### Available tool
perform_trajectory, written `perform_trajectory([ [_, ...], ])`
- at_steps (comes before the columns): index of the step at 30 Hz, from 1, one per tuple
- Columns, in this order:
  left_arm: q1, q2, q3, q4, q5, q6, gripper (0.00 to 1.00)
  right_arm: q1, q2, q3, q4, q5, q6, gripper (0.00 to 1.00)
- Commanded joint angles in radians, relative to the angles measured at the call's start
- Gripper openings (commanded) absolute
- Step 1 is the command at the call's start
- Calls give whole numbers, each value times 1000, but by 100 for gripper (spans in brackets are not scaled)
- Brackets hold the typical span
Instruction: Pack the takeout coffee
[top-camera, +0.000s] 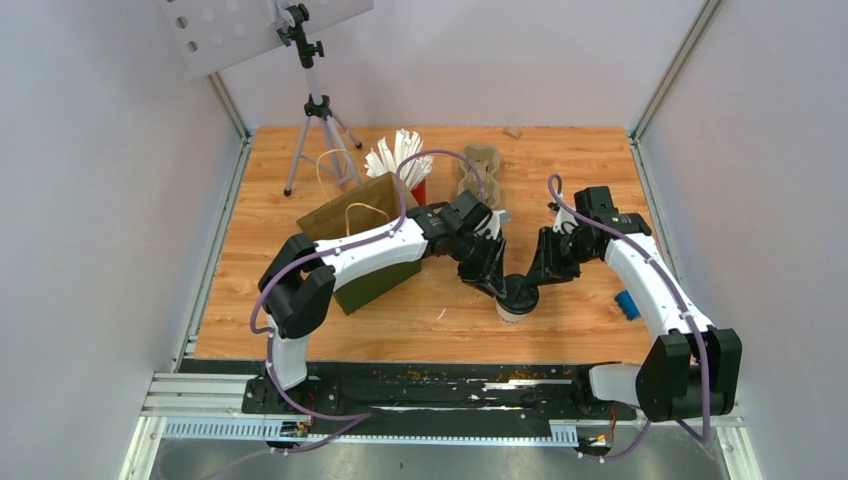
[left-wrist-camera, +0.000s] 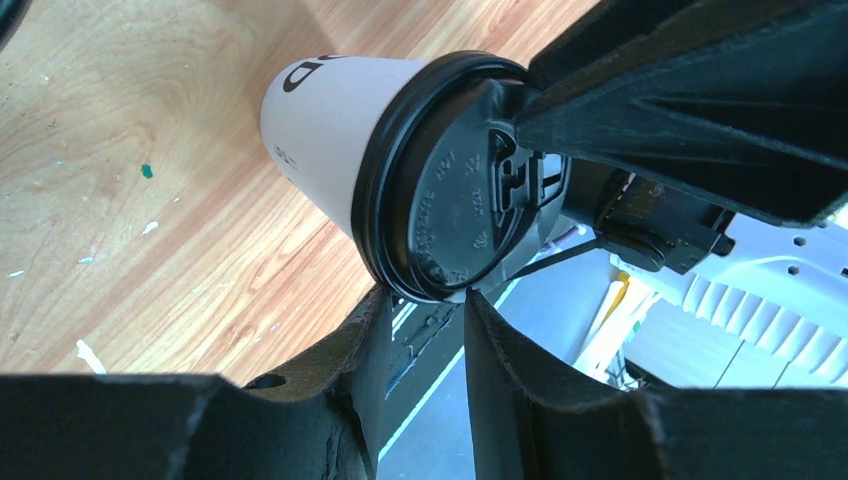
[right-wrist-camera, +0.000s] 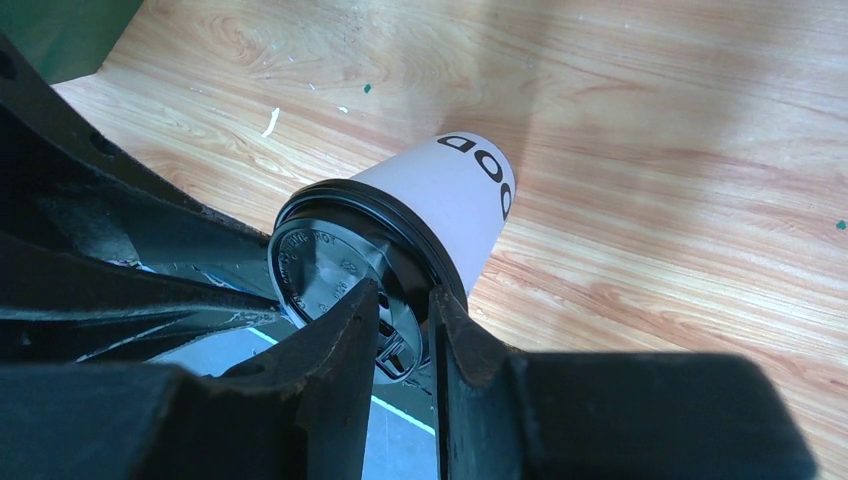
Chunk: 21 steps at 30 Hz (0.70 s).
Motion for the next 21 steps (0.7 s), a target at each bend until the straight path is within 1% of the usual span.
perform_trajectory([
  [1, -12, 33, 52, -2, 12, -9, 40, 2, -26, -51, 14, 20, 7, 26],
  [6, -13, 44, 34, 33, 3, -29, 35, 2, -53, -94, 35, 10, 36, 25],
  [12, -15, 57, -29, 72, -18, -42, 30, 2, -104, -165, 30, 41, 76, 24],
  [16, -15, 78, -35, 48, -54, -3, 27, 2, -115, -180, 26, 57, 117, 24],
  [21, -15, 96, -78, -1, -105, 53, 25, 2, -115, -232, 33, 23, 150, 24],
])
